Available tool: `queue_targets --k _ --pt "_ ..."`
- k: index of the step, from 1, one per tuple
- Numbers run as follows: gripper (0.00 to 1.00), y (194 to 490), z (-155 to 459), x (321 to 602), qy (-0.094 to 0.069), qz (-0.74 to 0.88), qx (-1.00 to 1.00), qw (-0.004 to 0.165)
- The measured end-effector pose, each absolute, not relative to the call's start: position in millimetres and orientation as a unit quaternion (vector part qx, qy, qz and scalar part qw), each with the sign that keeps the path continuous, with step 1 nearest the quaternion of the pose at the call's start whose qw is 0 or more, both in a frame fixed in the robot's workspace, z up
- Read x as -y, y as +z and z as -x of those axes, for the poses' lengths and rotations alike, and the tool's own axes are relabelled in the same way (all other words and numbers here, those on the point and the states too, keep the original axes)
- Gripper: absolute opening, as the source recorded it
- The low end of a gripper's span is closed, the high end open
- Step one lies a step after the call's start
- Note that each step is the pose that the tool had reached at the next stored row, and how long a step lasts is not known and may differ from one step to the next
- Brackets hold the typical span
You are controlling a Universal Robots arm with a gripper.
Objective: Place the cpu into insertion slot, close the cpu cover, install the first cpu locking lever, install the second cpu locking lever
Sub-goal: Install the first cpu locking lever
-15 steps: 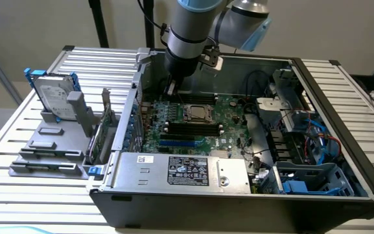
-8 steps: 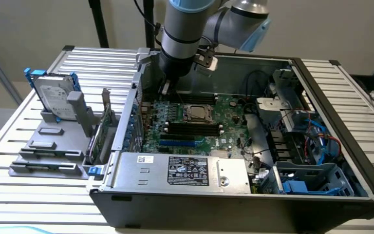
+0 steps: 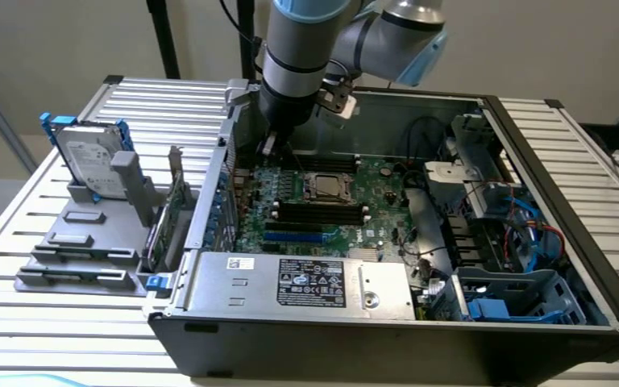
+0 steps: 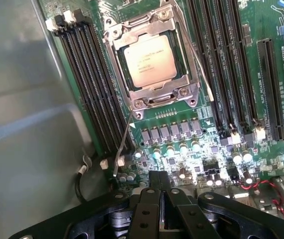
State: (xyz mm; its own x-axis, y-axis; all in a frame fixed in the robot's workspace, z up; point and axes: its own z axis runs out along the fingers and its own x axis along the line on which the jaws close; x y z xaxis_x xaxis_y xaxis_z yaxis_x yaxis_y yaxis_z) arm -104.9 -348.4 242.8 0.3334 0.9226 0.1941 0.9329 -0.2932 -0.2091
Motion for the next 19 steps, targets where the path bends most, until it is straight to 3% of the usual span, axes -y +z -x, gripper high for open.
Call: queue_targets --k 7,15,19 --pt "0.11 242.7 106.1 348.3 -0.024 0.814 0.558 0.157" --pt "0.11 242.4 106.3 348.3 -0.048 0.820 0.539 0.187" --pt "0.11 242.1 106.3 348.4 -0.053 0.829 0.524 0.189"
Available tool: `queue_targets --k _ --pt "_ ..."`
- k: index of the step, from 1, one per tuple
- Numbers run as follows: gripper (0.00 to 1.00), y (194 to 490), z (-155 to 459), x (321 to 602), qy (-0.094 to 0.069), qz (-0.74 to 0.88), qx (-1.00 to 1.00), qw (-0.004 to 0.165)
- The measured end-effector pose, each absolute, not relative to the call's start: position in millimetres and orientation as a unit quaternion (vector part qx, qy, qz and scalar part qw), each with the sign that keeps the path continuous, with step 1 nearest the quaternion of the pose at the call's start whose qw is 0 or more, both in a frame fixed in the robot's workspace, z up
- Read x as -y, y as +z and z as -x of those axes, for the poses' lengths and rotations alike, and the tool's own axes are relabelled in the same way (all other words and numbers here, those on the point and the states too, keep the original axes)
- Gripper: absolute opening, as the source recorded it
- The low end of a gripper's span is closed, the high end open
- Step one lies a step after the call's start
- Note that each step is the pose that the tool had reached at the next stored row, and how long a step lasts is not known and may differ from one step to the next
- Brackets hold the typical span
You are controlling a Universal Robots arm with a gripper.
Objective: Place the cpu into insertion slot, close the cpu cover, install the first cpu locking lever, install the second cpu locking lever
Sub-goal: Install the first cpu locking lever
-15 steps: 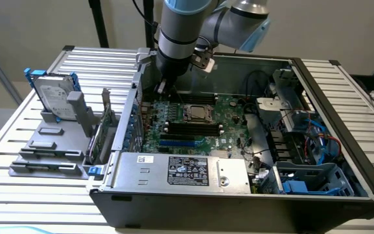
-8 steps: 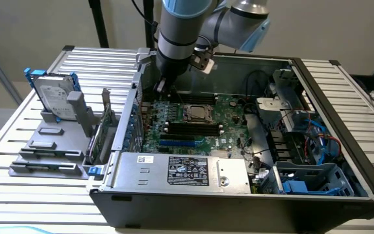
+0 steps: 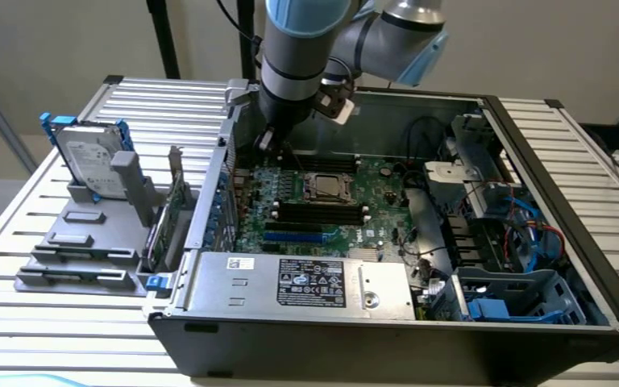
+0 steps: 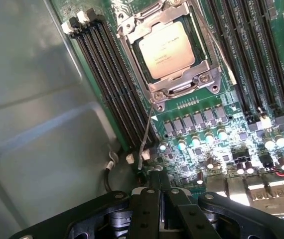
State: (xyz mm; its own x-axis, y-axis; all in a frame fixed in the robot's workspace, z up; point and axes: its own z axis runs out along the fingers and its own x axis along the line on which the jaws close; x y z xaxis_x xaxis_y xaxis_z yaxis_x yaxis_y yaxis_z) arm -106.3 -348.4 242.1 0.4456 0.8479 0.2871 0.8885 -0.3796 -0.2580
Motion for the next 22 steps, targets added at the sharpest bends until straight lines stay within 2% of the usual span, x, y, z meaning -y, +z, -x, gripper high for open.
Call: queue_targets --k 11,22 --pt "0.11 241.2 106.2 348.3 -0.070 0.871 0.451 0.184" --pt "0.11 241.1 97.9 347.4 -0.074 0.881 0.430 0.183"
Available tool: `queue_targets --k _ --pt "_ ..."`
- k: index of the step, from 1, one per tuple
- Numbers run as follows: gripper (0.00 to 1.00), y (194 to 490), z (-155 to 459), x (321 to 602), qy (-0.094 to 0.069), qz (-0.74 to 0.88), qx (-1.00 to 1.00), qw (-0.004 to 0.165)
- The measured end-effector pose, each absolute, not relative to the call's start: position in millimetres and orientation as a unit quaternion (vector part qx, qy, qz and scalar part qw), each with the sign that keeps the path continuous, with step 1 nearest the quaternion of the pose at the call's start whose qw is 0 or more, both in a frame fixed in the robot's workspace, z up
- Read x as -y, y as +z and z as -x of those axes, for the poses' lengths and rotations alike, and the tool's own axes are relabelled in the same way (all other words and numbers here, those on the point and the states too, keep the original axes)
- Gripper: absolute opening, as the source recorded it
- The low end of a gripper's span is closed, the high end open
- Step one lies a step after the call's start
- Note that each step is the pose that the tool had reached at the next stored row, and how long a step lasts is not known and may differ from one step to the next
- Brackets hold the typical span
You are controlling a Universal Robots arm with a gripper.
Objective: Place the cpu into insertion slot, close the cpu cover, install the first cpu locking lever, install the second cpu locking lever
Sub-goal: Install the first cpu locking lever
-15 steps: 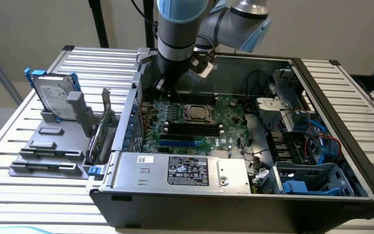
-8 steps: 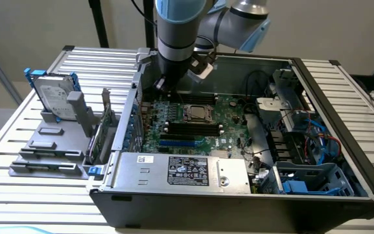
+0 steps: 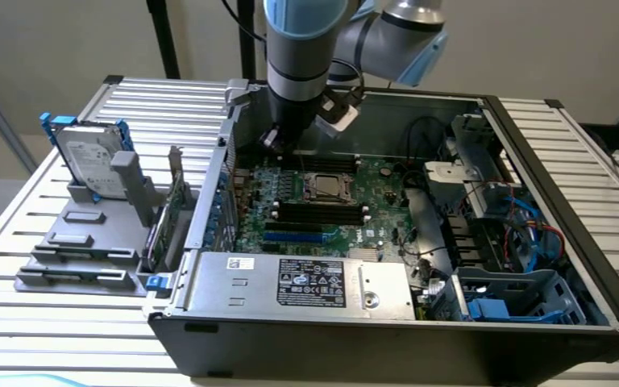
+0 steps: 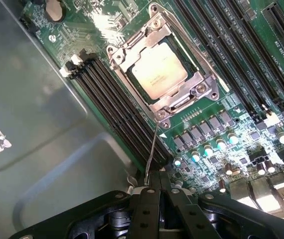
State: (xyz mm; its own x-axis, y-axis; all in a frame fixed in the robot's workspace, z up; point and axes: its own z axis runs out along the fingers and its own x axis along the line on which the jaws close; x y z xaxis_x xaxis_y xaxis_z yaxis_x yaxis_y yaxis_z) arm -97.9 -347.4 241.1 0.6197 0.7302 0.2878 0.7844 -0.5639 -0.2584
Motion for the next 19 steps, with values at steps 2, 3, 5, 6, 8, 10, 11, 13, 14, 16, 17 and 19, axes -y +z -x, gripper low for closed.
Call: queue_targets --k 2,3,5,6,8,10,11,13,14,16,17,19 --pt "0.11 241.2 94.0 347.3 -0.075 0.882 0.429 0.183" --pt "0.11 241.2 91.9 347.2 -0.075 0.882 0.428 0.183" --pt "0.11 241.2 87.4 347.1 -0.075 0.882 0.428 0.184" --pt "0.11 241.2 85.0 347.1 -0.075 0.882 0.427 0.184" --pt "0.11 241.2 79.9 346.9 -0.076 0.882 0.427 0.184" --pt "0.11 241.1 74.5 346.8 -0.076 0.882 0.426 0.185" --pt "0.11 241.2 71.5 346.8 -0.076 0.882 0.426 0.185" --pt "0.11 241.1 64.5 346.8 -0.076 0.882 0.426 0.185" --pt "0.11 241.0 61.6 346.8 -0.076 0.882 0.426 0.185" --pt "0.11 240.8 60.2 346.8 -0.076 0.883 0.425 0.185" --pt "0.11 240.8 60.2 346.8 -0.076 0.883 0.425 0.185" --pt "0.11 240.8 60.1 346.8 -0.076 0.883 0.425 0.185"
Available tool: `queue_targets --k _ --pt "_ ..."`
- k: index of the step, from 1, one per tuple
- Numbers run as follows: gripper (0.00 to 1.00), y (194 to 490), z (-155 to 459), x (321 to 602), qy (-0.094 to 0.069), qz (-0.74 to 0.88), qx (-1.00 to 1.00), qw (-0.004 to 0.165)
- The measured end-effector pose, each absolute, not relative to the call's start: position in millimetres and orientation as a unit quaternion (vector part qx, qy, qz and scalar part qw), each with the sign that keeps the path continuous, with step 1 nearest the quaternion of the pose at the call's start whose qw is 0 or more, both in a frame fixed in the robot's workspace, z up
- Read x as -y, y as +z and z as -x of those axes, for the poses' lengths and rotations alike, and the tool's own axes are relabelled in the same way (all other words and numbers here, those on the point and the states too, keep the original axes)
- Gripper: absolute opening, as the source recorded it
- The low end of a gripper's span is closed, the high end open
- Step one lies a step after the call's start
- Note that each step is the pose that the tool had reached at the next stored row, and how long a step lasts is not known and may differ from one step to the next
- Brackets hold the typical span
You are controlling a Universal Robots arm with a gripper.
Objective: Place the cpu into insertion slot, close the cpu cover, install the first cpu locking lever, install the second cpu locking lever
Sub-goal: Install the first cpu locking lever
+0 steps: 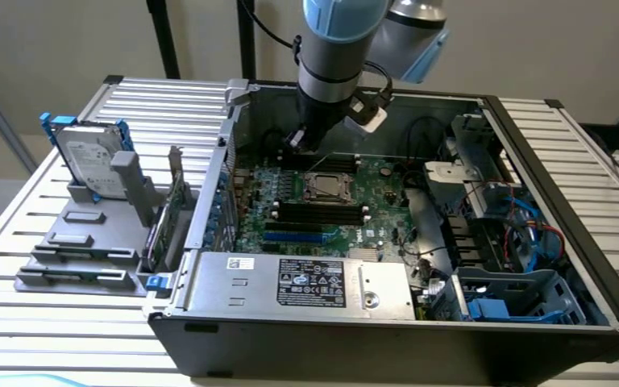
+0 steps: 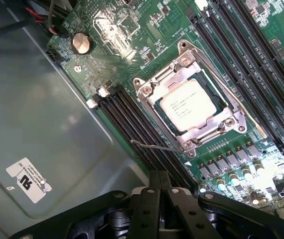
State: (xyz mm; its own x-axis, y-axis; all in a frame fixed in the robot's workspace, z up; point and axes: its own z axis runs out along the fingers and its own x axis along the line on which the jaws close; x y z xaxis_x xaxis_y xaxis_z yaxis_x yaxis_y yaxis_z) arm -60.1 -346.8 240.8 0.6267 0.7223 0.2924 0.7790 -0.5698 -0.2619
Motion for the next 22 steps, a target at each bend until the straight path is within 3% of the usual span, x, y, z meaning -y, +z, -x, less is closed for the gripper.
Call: queue_targets --k 22 --pt "0.11 215.4 63.9 343.2 -0.077 0.885 0.428 0.168"
